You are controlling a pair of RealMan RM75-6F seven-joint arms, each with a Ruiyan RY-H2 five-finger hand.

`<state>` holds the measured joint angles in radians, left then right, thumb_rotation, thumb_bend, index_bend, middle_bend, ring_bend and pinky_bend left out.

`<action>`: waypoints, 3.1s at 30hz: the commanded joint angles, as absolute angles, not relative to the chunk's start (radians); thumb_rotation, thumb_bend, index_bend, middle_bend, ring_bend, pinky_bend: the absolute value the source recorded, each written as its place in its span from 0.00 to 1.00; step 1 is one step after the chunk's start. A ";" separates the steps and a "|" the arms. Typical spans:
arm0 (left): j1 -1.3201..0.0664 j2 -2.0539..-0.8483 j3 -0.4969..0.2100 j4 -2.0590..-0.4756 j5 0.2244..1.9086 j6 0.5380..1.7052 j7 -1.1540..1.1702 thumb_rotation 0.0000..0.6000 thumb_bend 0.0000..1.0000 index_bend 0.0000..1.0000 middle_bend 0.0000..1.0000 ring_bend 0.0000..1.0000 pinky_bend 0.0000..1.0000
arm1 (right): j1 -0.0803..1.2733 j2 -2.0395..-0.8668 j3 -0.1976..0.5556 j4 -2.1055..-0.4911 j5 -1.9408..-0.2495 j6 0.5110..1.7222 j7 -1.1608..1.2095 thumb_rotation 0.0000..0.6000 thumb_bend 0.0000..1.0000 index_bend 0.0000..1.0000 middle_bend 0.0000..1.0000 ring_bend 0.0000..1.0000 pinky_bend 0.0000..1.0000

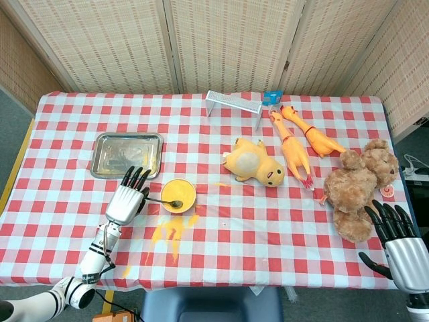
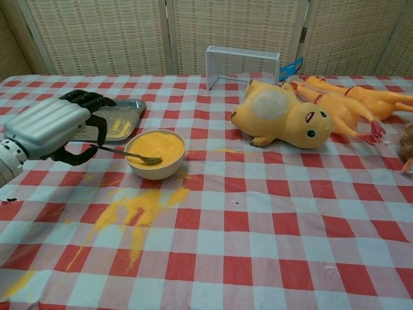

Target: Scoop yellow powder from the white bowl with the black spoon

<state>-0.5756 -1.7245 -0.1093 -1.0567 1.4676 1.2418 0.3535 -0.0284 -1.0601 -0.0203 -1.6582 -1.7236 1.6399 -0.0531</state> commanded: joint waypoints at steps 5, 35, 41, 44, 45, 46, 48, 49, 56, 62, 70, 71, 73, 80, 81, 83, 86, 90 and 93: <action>-0.575 -1.721 -0.109 -1.061 1.471 1.247 0.357 1.00 0.46 0.54 0.07 0.00 0.04 | -0.028 -1.061 -0.020 -1.657 -1.723 1.638 -0.055 1.00 0.08 0.00 0.00 0.00 0.00; -0.570 -1.739 -0.116 -1.033 1.482 1.291 0.348 1.00 0.51 0.77 0.16 0.00 0.04 | -0.027 -1.062 -0.021 -1.656 -1.730 1.639 -0.051 1.00 0.08 0.00 0.00 0.00 0.00; -0.573 -1.766 -0.126 -0.990 1.524 1.369 0.328 1.00 0.59 0.86 0.27 0.03 0.05 | -0.026 -1.062 -0.021 -1.657 -1.728 1.636 -0.049 1.00 0.08 0.00 0.00 0.00 0.00; -0.575 -1.768 -0.135 -1.002 1.537 1.402 0.356 1.00 0.61 0.86 0.29 0.05 0.06 | -0.026 -1.061 -0.021 -1.657 -1.729 1.637 -0.047 1.00 0.08 0.00 0.00 0.00 0.00; -0.576 -1.768 -0.137 -1.009 1.541 1.411 0.368 1.00 0.61 0.86 0.29 0.05 0.06 | -0.026 -1.060 -0.021 -1.657 -1.730 1.637 -0.045 1.00 0.08 0.00 0.00 0.00 0.00; -0.577 -1.768 -0.139 -1.017 1.545 1.420 0.382 1.00 0.61 0.86 0.29 0.05 0.06 | -0.026 -1.060 -0.022 -1.657 -1.731 1.638 -0.043 1.00 0.08 0.00 0.00 0.00 0.00; -0.581 -1.765 -0.143 -1.040 1.555 1.433 0.424 1.00 0.62 0.86 0.30 0.05 0.06 | -0.026 -1.058 -0.024 -1.657 -1.736 1.641 -0.039 1.00 0.08 0.00 0.00 0.00 0.00; -0.584 -1.765 -0.146 -1.050 1.560 1.440 0.454 1.00 0.62 0.86 0.30 0.05 0.06 | -0.026 -1.057 -0.026 -1.657 -1.740 1.642 -0.036 1.00 0.08 0.00 0.00 0.00 0.00; -0.618 -1.795 -0.175 -1.028 1.569 1.450 0.706 1.00 0.64 0.86 0.31 0.06 0.06 | -0.034 -1.046 -0.032 -1.655 -1.758 1.663 -0.015 1.00 0.08 0.00 0.00 0.00 0.00; -0.623 -1.812 -0.161 -1.020 1.595 1.469 0.874 1.00 0.64 0.86 0.31 0.06 0.05 | -0.042 -1.036 -0.032 -1.648 -1.764 1.687 0.009 1.00 0.08 0.00 0.00 0.00 0.00; -0.605 -1.826 -0.119 -1.015 1.619 1.471 1.002 1.00 0.63 0.86 0.31 0.06 0.05 | -0.050 -1.026 -0.043 -1.643 -1.795 1.711 0.035 1.00 0.08 0.00 0.00 0.00 0.00; -0.602 -1.827 -0.115 -1.013 1.621 1.472 1.006 1.00 0.63 0.86 0.31 0.06 0.05 | -0.051 -1.025 -0.044 -1.642 -1.796 1.715 0.037 1.00 0.08 0.00 0.00 0.00 0.00; -0.594 -1.828 -0.107 -1.008 1.626 1.478 1.014 1.00 0.63 0.86 0.30 0.07 0.05 | -0.053 -1.025 -0.044 -1.640 -1.798 1.719 0.040 1.00 0.08 0.00 0.00 0.00 0.00; -0.569 -1.820 -0.099 -1.009 1.615 1.474 1.025 1.00 0.64 0.86 0.30 0.06 0.05 | -0.052 -1.028 -0.047 -1.640 -1.805 1.713 0.033 1.00 0.08 0.00 0.00 0.00 0.00; -0.568 -1.819 -0.098 -1.010 1.614 1.472 1.023 1.00 0.63 0.86 0.30 0.06 0.05 | -0.052 -1.029 -0.047 -1.640 -1.804 1.712 0.031 1.00 0.08 0.00 0.00 0.00 0.00; -0.567 -1.817 -0.098 -1.006 1.616 1.470 1.025 1.00 0.63 0.86 0.30 0.06 0.05 | -0.051 -1.030 -0.046 -1.641 -1.802 1.709 0.027 1.00 0.08 0.00 0.00 0.00 0.00; -0.575 -1.823 -0.108 -0.986 1.610 1.457 1.022 1.00 0.63 0.86 0.30 0.06 0.05 | -0.050 -1.032 -0.046 -1.643 -1.801 1.705 0.022 1.00 0.08 0.00 0.00 0.00 0.00; -0.589 -1.838 -0.131 -0.941 1.587 1.433 1.003 1.00 0.63 0.86 0.30 0.07 0.05 | -0.051 -1.033 -0.043 -1.644 -1.797 1.705 0.018 1.00 0.08 0.00 0.00 0.00 0.00; -0.599 -1.853 -0.142 -0.895 1.579 1.428 0.988 1.00 0.63 0.86 0.31 0.06 0.05 | -0.049 -1.032 -0.039 -1.643 -1.787 1.701 0.019 1.00 0.08 0.00 0.00 0.00 0.00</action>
<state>-0.5916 -1.8431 -0.1334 -0.9165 1.5858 1.4337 0.9980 -0.0494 -1.0326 -0.0398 -1.6434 -1.7882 1.7017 0.0188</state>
